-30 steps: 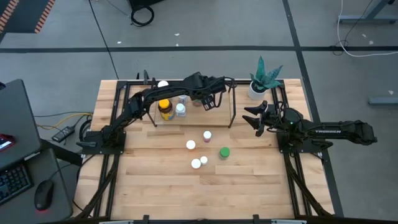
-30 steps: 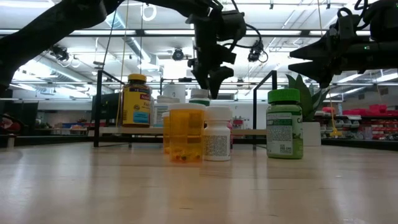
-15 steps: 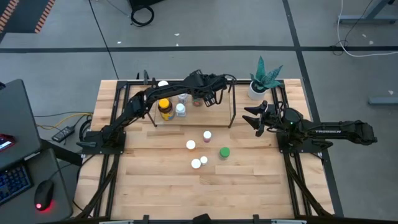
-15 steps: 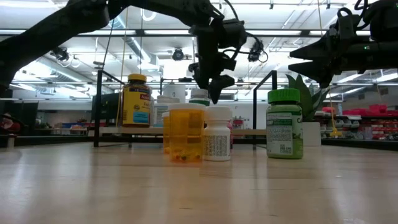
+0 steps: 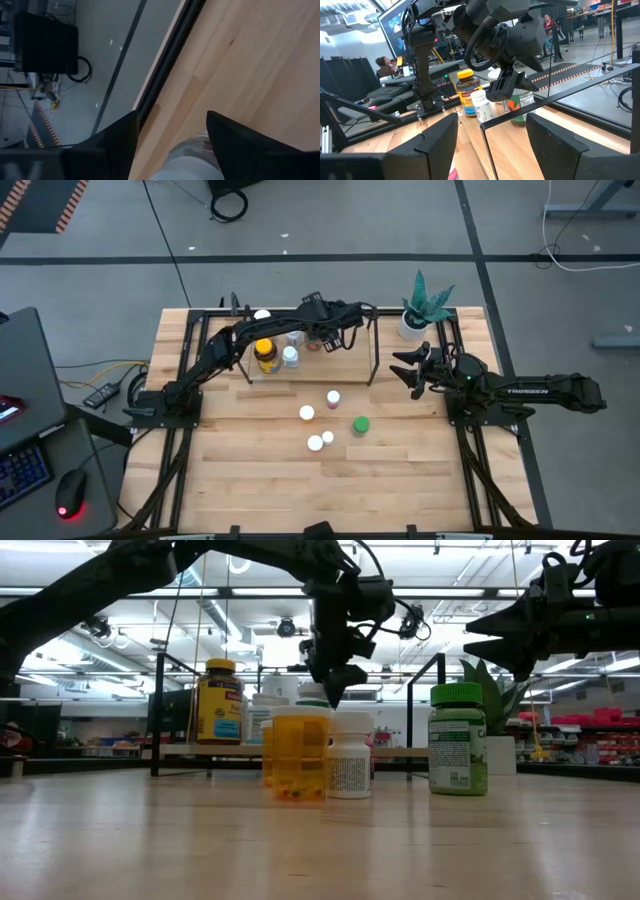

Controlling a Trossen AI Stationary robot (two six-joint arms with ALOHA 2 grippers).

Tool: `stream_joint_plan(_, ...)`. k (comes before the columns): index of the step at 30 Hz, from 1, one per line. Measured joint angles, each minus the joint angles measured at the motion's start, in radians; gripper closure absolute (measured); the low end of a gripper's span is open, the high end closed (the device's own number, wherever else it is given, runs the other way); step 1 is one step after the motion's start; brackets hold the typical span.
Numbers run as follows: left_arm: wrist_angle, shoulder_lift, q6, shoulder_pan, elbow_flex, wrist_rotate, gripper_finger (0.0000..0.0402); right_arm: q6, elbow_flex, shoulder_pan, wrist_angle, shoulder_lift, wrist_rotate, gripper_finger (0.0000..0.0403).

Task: Pick and place medicine bottles onto shelf by color
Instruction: Put the dark green pill bottle on the shelf, then put the light green pill bottle on the shelf

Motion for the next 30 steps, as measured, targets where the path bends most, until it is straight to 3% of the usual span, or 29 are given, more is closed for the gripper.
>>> stream_joint_plan(6,-0.039,0.000,0.003,0.002,0.000,-0.042,0.0170,0.000,0.000,0.000,0.000,0.000,0.000,0.0160)
stream_joint_plan(17,0.010,-0.015,0.088,-0.023,0.006,-0.032,0.0172,0.000,0.000,0.000,0.000,0.000,0.000,0.0160)
stream_joint_plan(21,0.011,-0.057,0.126,-0.063,0.009,0.090,0.0173,0.000,0.000,0.000,0.000,0.000,0.000,0.0160)
stream_joint_plan(26,-0.084,-0.110,0.155,-0.143,0.009,0.355,0.0173,0.000,0.000,0.000,0.000,0.000,0.000,0.0160)
stream_joint_plan(30,-0.157,-0.129,0.156,-0.221,0.009,0.379,0.0177,0.000,0.000,0.000,0.000,0.000,0.000,0.0160)
